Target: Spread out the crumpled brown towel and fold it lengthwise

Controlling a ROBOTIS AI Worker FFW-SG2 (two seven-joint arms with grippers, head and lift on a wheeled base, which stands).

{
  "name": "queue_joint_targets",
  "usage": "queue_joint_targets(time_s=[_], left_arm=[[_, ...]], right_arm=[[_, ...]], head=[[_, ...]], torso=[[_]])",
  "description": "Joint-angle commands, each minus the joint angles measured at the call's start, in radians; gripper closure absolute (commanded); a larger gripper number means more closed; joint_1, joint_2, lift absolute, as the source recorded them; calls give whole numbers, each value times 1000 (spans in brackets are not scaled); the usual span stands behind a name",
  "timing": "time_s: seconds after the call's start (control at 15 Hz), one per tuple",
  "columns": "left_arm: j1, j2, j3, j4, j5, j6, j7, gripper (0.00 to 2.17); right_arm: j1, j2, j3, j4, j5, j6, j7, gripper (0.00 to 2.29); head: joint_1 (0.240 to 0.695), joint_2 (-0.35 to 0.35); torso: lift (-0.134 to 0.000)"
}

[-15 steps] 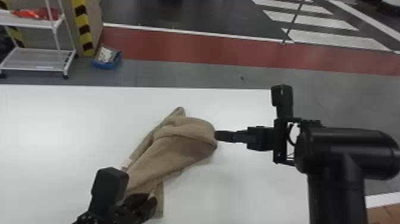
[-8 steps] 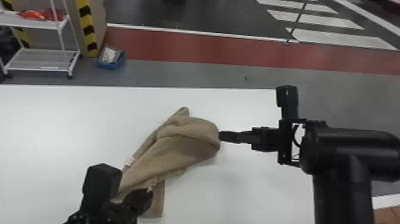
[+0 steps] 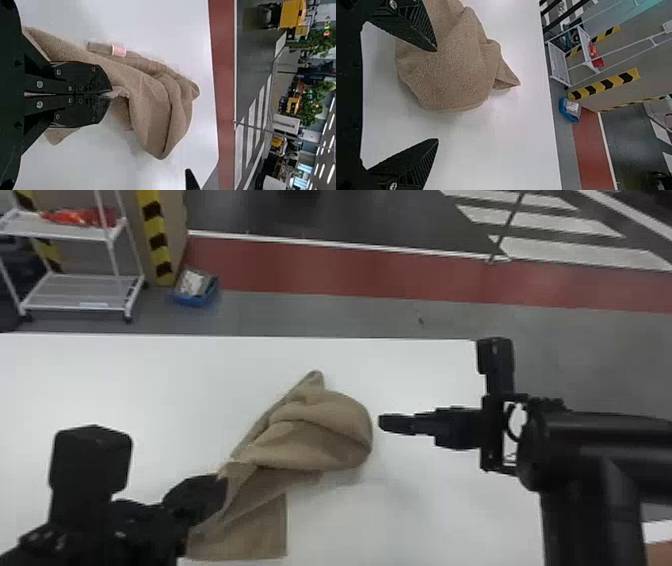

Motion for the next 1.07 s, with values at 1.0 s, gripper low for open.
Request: queue_joint_targets(time_s=[1.0], left_arm=[[-102,-3,145,-101,21,215,-24,1703]], right_arm=[[-17,0,86,263,-75,-367,125,73]], head=[[695,11]], torso=[[-124]])
